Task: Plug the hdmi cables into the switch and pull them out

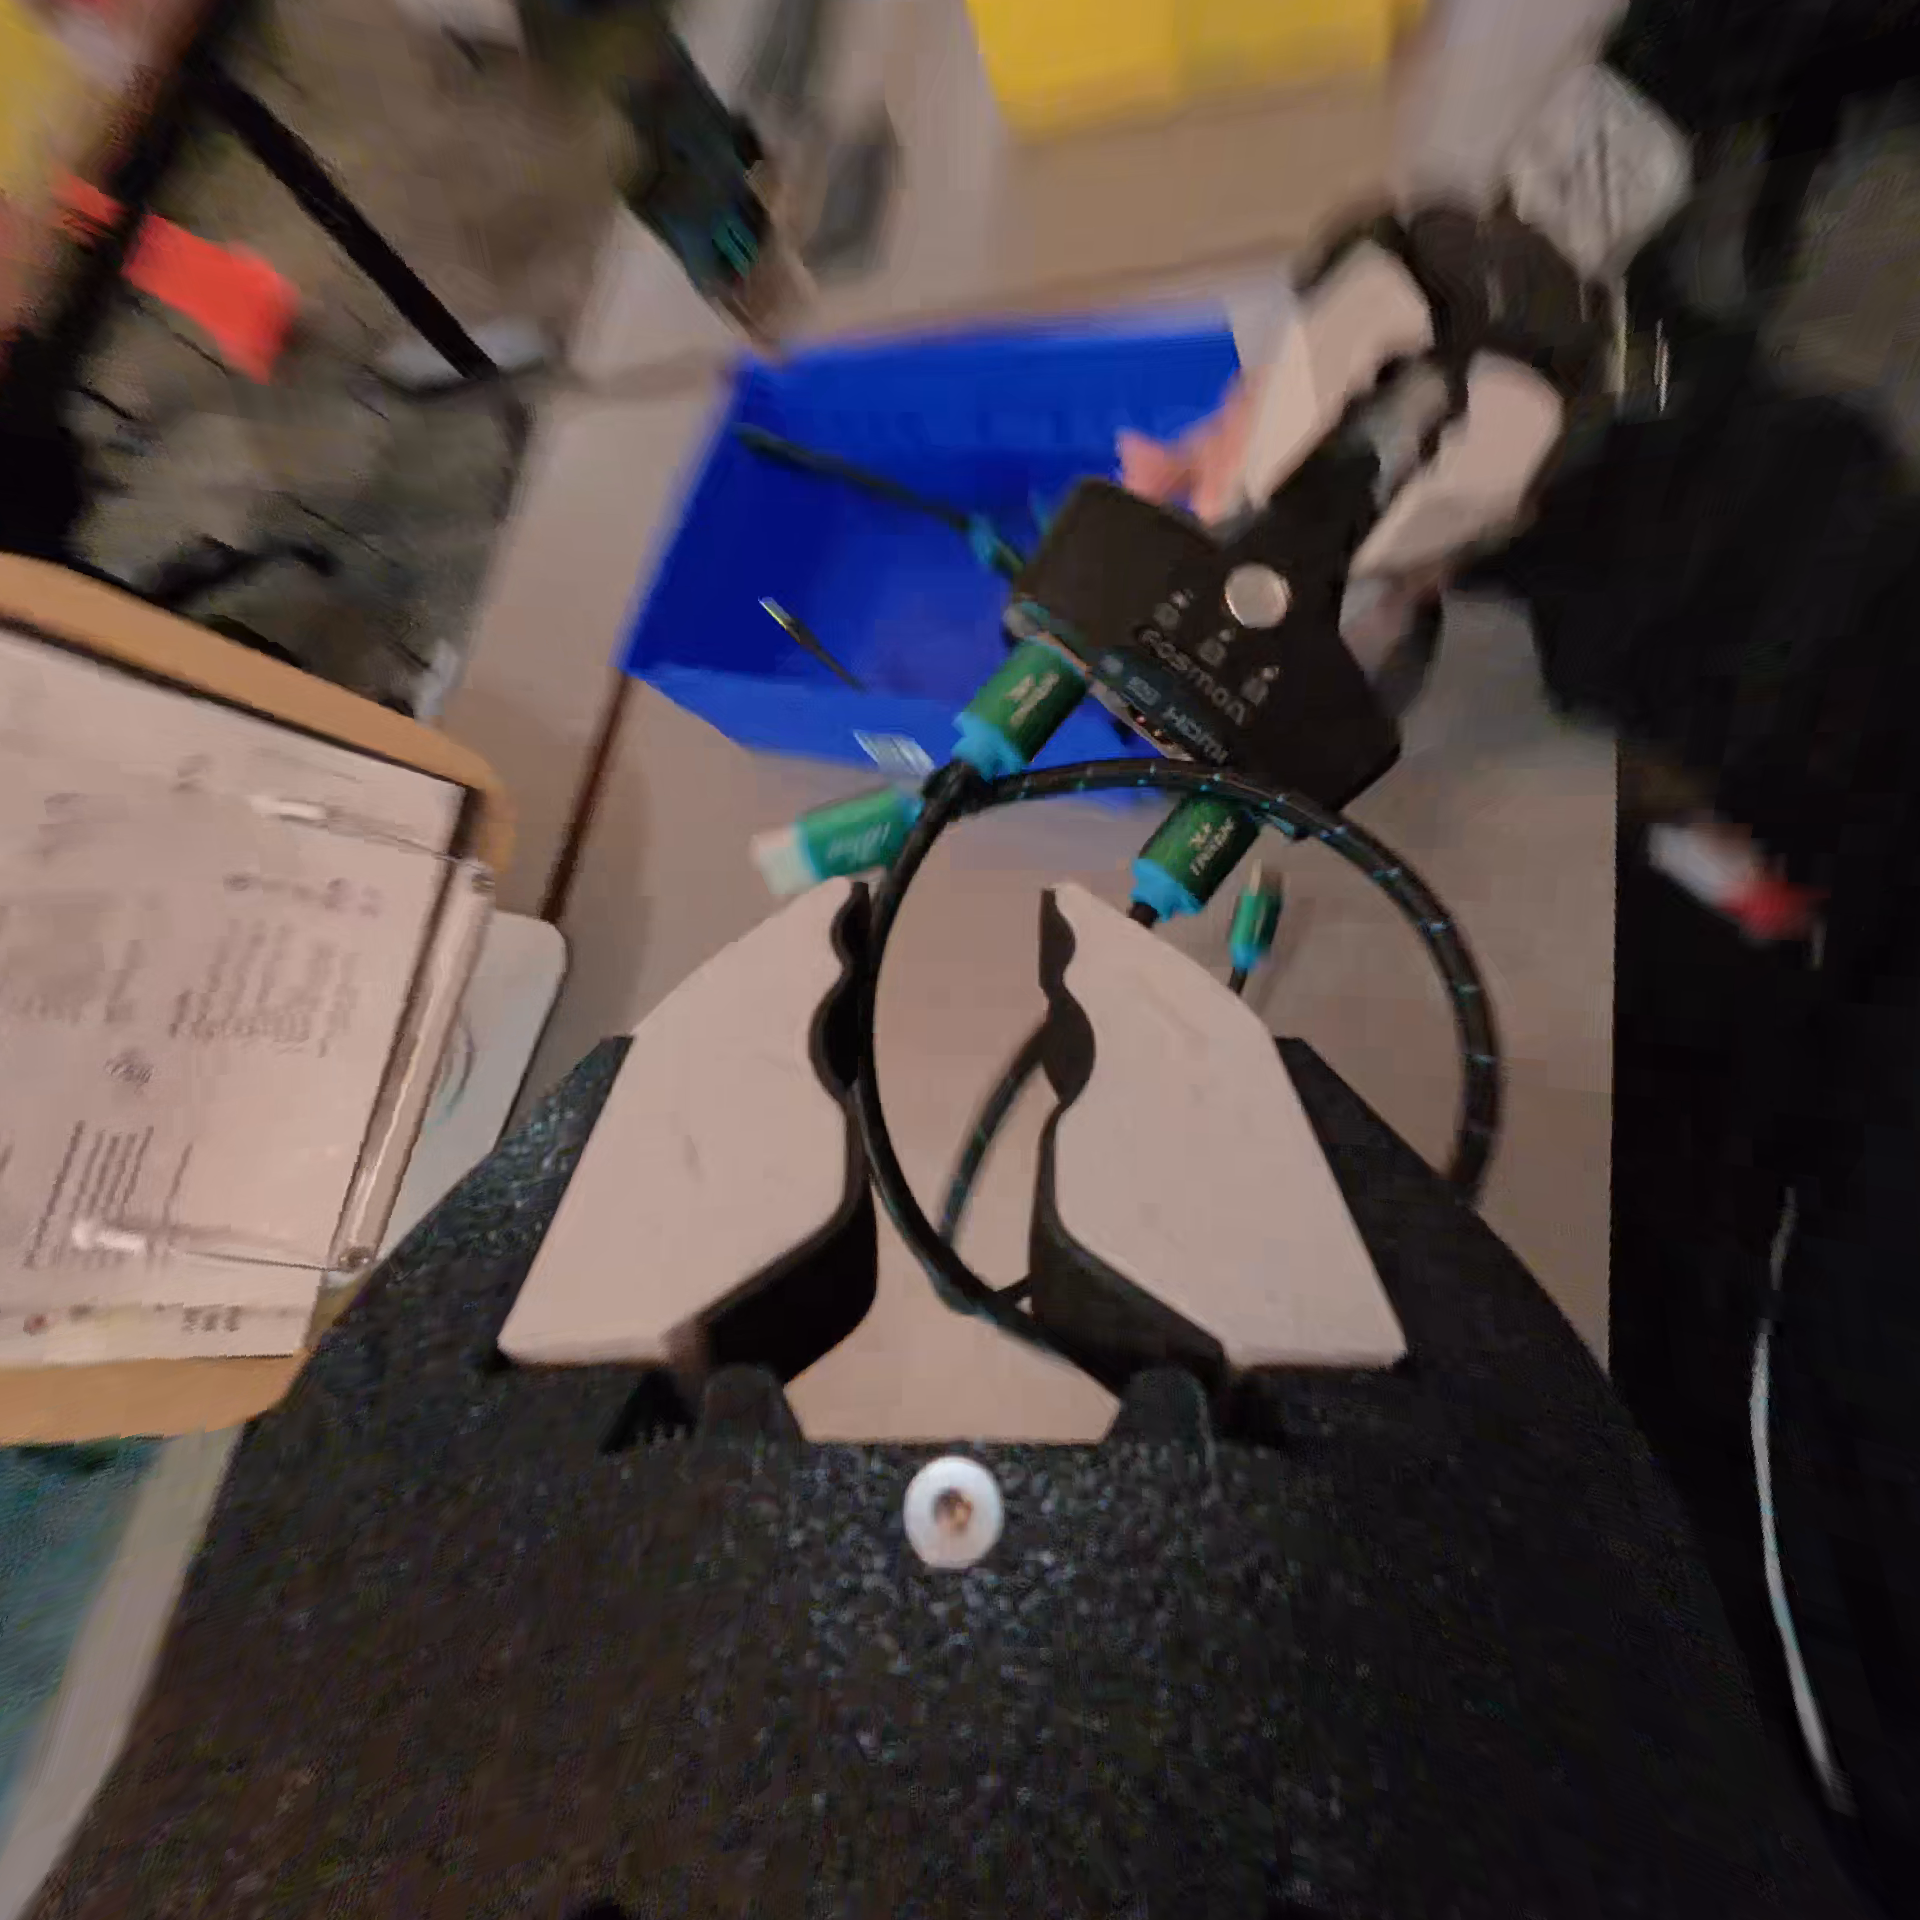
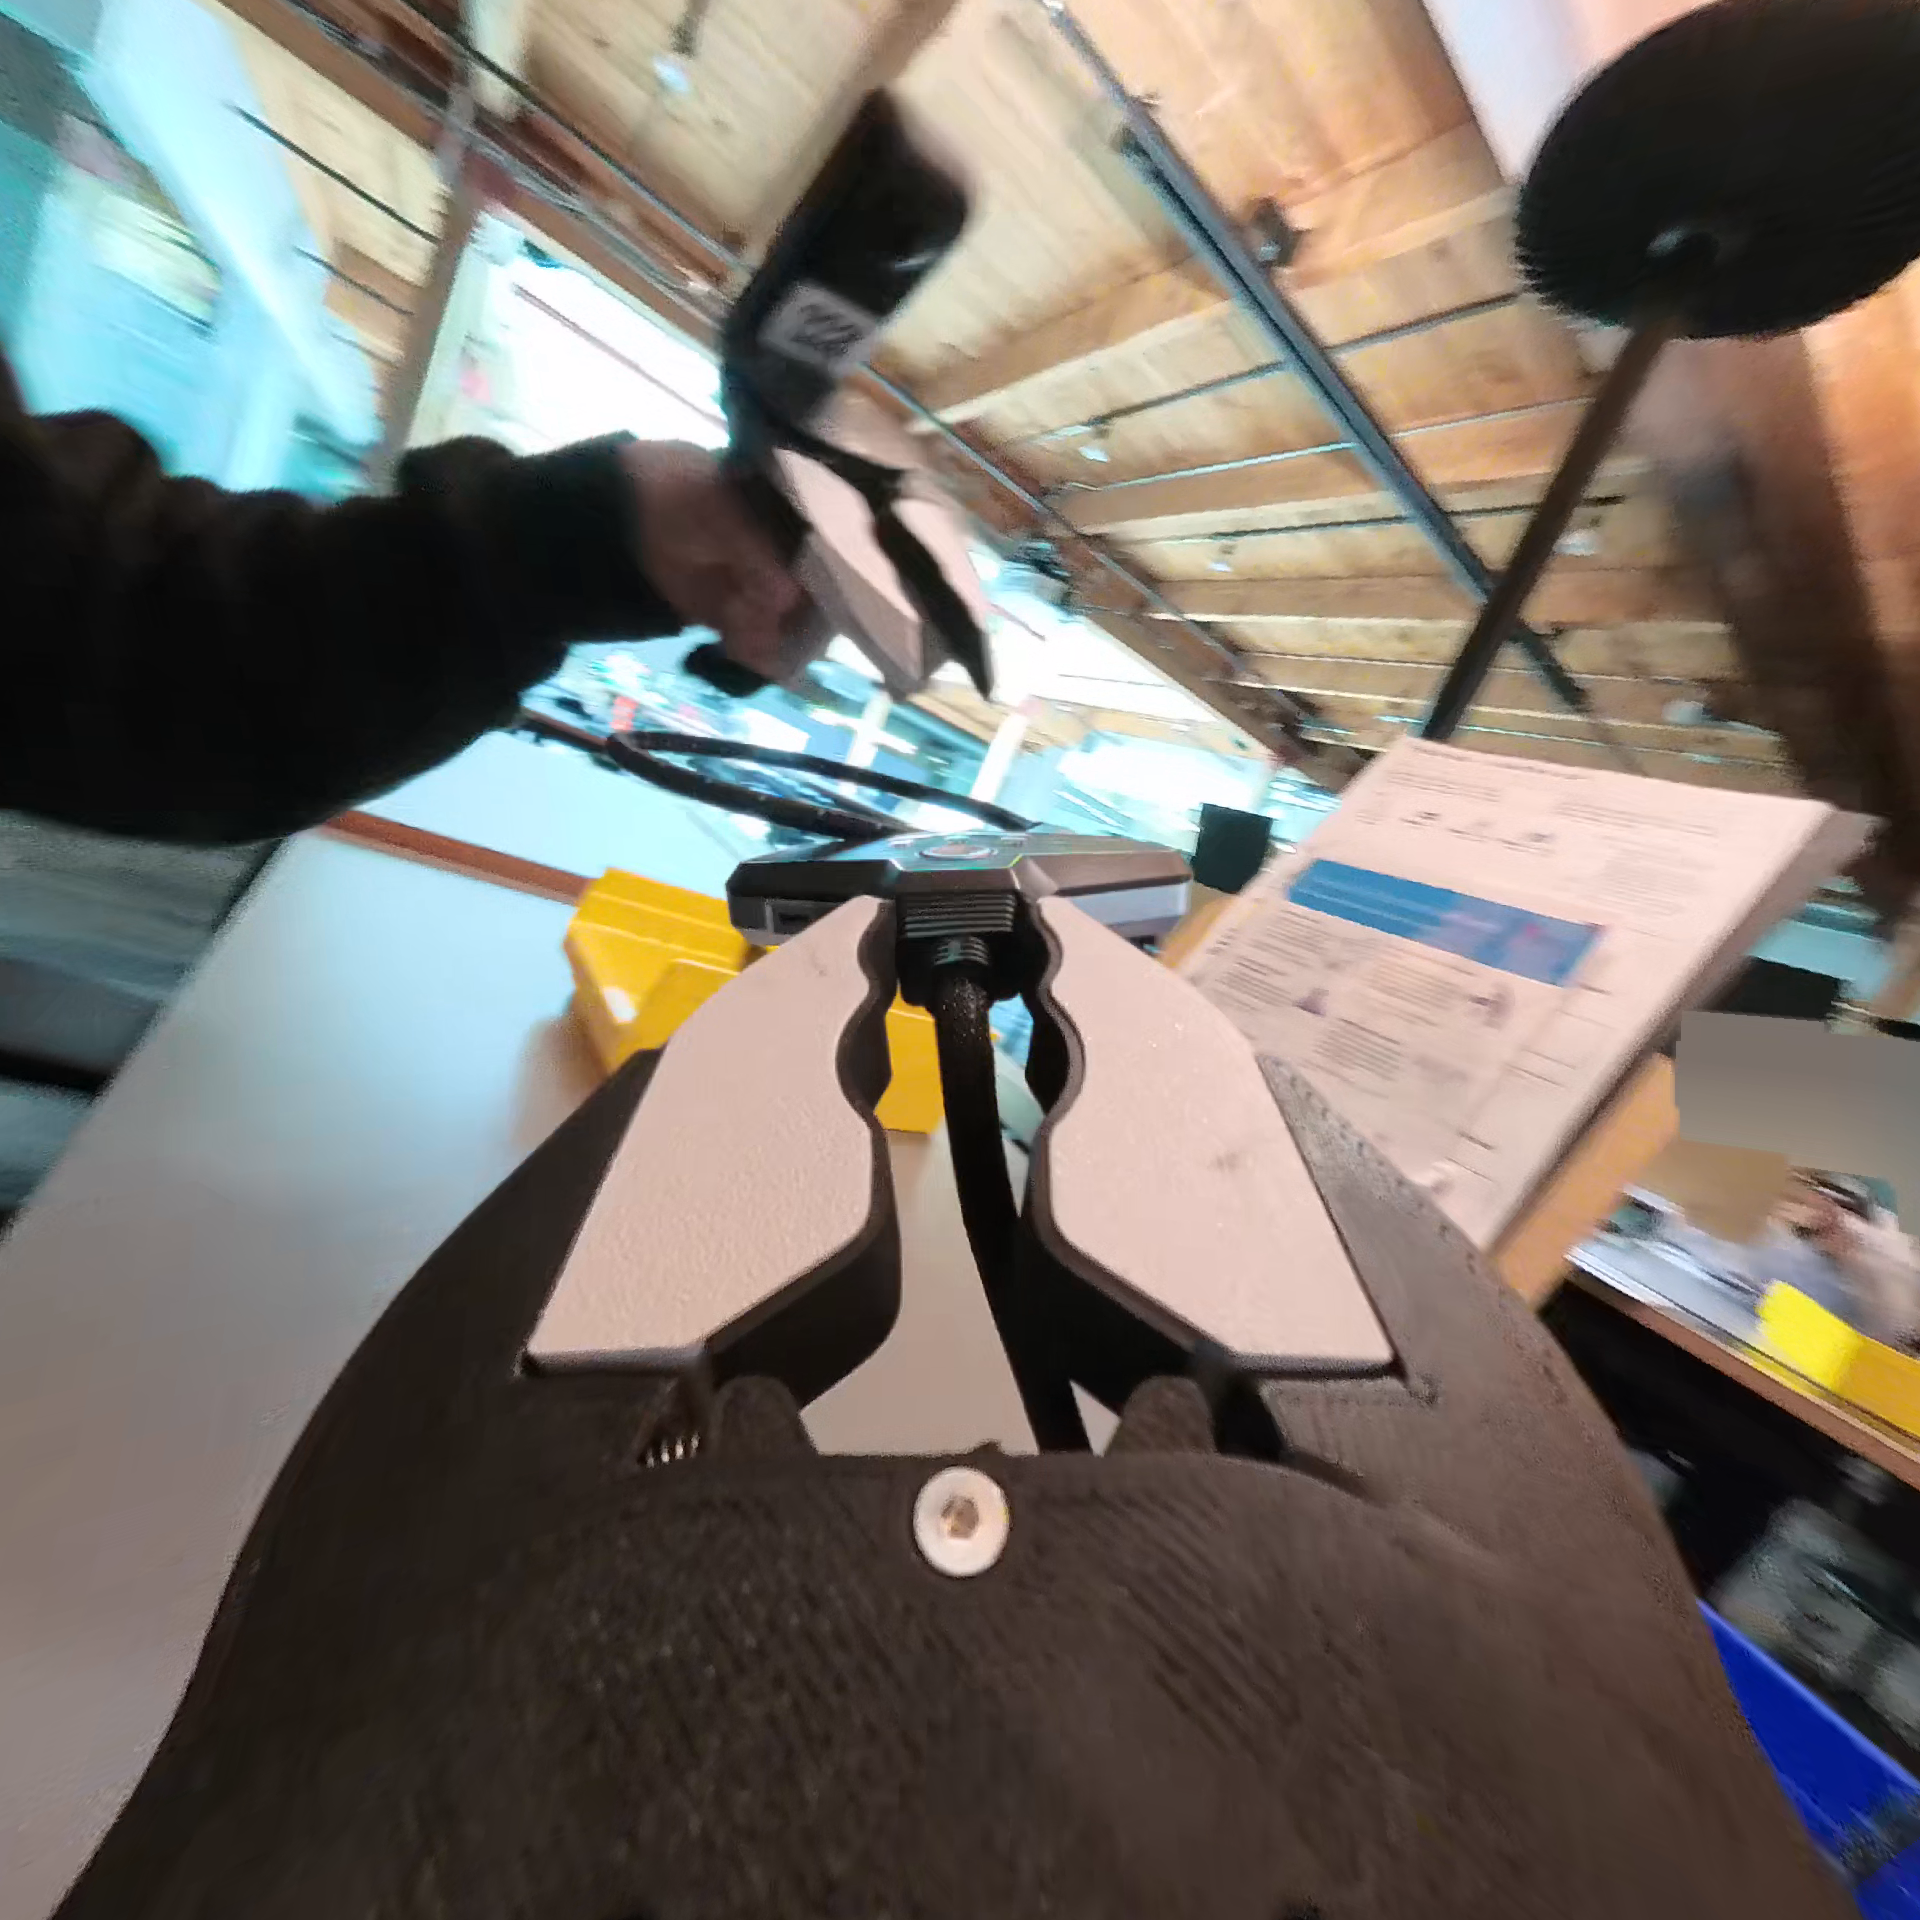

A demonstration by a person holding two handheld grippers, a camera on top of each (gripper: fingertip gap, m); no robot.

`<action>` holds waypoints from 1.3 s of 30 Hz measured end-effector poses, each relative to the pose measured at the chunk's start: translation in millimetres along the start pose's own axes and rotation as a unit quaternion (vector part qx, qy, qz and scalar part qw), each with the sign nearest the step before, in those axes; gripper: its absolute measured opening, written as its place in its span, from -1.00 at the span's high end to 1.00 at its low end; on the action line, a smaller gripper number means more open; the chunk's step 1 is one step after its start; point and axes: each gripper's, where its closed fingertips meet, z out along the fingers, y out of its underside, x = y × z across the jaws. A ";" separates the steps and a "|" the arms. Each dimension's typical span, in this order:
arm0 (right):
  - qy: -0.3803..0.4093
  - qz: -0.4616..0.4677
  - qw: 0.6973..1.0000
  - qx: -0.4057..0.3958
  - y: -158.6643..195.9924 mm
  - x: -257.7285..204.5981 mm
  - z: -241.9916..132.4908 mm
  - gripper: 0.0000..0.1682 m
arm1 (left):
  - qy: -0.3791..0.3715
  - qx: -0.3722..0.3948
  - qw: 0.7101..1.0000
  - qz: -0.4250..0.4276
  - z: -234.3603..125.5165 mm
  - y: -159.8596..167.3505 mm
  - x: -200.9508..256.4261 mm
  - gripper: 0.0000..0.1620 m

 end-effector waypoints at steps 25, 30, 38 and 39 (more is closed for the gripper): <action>0.339 0.012 0.940 0.032 -23.5 216.0 -92.0 0.74 | 0.112 0.182 0.926 -0.311 68.1 162.7 25.8 0.66; 0.431 0.037 0.896 -0.101 26.6 230.7 -118.7 0.74 | 0.121 0.195 0.922 -0.313 78.9 170.3 28.3 0.68; 0.228 -0.024 0.866 -0.445 112.6 166.2 -65.4 0.73 | 0.133 0.173 0.936 -0.277 85.7 184.2 41.8 0.69; 0.210 -0.044 0.856 -0.470 119.9 157.0 -61.7 0.72 | 0.132 0.176 0.938 -0.268 84.6 185.2 42.8 0.69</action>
